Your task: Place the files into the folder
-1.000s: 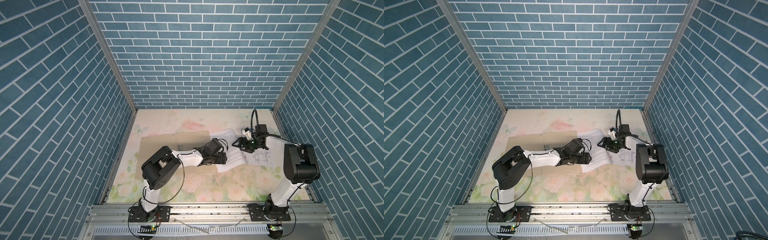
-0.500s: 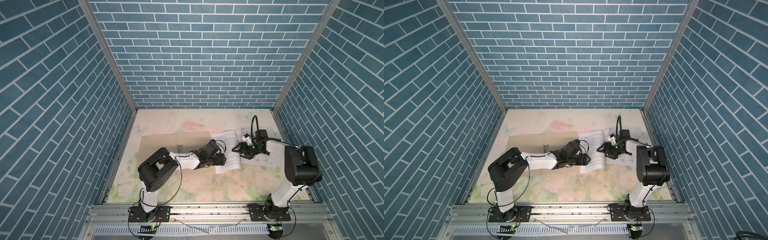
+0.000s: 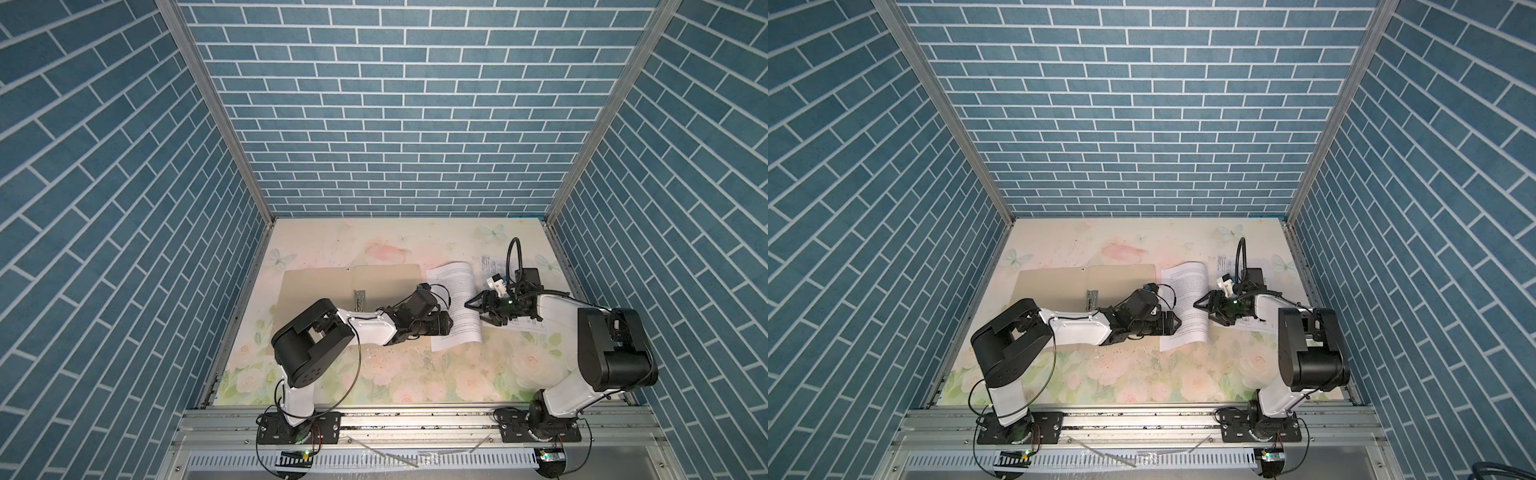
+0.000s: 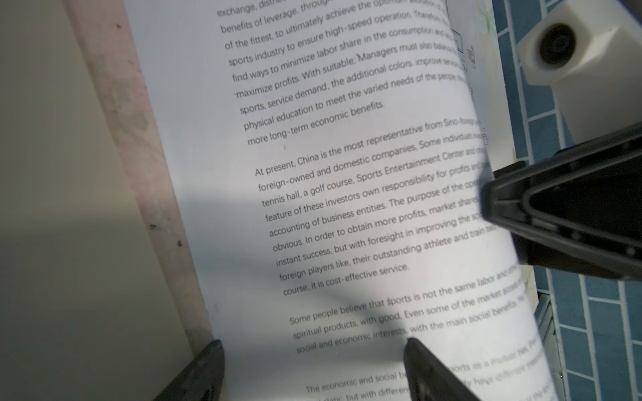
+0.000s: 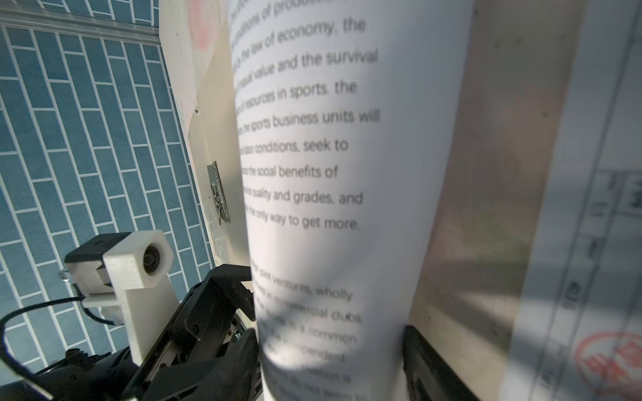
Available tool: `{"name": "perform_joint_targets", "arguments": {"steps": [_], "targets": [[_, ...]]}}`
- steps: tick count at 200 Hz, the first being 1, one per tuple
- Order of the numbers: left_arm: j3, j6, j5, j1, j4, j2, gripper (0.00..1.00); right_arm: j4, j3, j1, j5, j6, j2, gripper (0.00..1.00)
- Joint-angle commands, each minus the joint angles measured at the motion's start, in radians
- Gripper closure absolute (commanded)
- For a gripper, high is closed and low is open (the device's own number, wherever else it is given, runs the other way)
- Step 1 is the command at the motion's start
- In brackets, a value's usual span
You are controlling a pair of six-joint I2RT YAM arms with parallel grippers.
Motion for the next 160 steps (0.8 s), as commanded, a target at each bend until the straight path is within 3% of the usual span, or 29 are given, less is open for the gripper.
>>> {"name": "perform_joint_targets", "arguments": {"steps": [1,79,160], "targets": [[-0.032,-0.023,-0.004,-0.012,0.031,-0.015,0.17,0.049,-0.040,0.009,-0.026,0.036,-0.008,0.35],[-0.080,-0.045,0.000,-0.016,0.111,-0.032,0.17,0.222,-0.121,0.009,-0.045,0.190,-0.053,0.33],[-0.100,-0.084,0.021,-0.019,0.210,-0.026,0.17,0.350,-0.179,0.023,-0.077,0.249,-0.028,0.31]]}}
